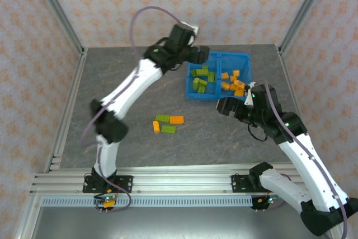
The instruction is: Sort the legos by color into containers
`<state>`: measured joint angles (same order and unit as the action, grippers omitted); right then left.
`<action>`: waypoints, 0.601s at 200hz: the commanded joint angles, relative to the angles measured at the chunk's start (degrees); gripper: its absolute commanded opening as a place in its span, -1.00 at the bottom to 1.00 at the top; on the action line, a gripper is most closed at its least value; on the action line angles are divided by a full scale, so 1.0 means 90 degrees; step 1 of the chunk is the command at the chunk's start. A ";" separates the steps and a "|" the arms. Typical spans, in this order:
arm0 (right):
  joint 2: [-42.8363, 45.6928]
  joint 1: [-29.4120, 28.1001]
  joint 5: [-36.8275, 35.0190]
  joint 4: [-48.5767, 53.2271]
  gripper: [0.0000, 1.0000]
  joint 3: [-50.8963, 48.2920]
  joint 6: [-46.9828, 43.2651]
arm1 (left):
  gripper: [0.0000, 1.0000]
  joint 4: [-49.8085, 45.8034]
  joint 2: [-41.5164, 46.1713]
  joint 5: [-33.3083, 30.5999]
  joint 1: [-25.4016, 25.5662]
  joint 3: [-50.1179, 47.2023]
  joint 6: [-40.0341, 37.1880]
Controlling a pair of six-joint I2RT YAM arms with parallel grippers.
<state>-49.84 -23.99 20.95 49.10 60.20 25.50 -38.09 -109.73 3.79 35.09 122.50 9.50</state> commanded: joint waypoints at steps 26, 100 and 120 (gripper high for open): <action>-0.1310 -0.1002 -0.0212 -0.0417 1.00 0.0442 -0.0295 | 1.00 0.0559 0.3617 0.0645 -0.0042 -0.3204 -0.2340; -0.4389 -0.2272 -0.0434 -0.1332 0.99 0.0994 -0.0337 | 1.00 -0.0738 0.8177 0.2413 0.0075 -0.7541 -0.5072; -0.5063 -0.2416 -0.0385 -0.1473 0.99 0.1224 -0.0432 | 1.00 -0.1281 0.8922 0.2992 0.0079 -0.8288 -0.6154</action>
<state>-90.65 -44.51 18.87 39.07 67.77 23.11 -43.09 -35.57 22.55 35.29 53.41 -33.01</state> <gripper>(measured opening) 0.994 0.997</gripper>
